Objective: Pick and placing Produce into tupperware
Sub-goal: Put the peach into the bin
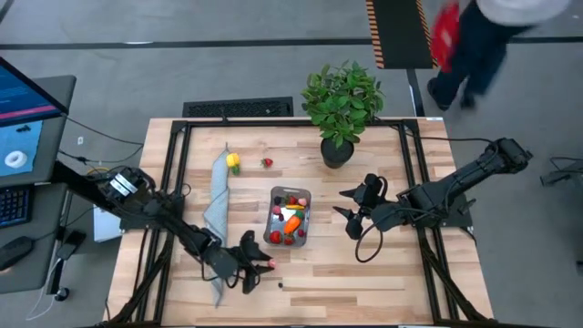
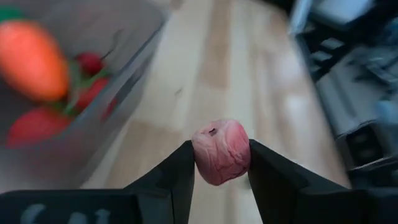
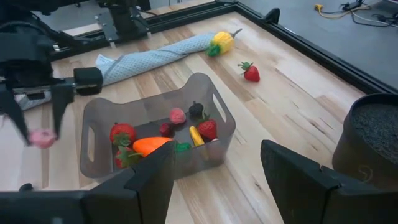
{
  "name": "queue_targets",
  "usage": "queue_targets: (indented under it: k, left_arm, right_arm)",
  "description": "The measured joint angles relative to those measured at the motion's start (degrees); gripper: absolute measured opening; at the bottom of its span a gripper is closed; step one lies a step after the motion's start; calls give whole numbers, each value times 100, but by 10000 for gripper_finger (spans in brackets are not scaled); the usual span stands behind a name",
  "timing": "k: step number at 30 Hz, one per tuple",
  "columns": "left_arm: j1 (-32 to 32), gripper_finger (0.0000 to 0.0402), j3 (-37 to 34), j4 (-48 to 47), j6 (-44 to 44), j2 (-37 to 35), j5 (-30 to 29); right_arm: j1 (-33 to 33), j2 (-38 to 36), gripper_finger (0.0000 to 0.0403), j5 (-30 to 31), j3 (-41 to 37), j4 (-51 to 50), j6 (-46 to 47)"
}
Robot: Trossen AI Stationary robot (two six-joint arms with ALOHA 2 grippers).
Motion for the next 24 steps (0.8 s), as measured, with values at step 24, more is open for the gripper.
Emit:
queue_targets:
  k: [24]
  left_arm:
    - [1710,126,9,-217,2213,-1953,-134]
  right_arm:
    - [0,2,260,7,0,-4,-2]
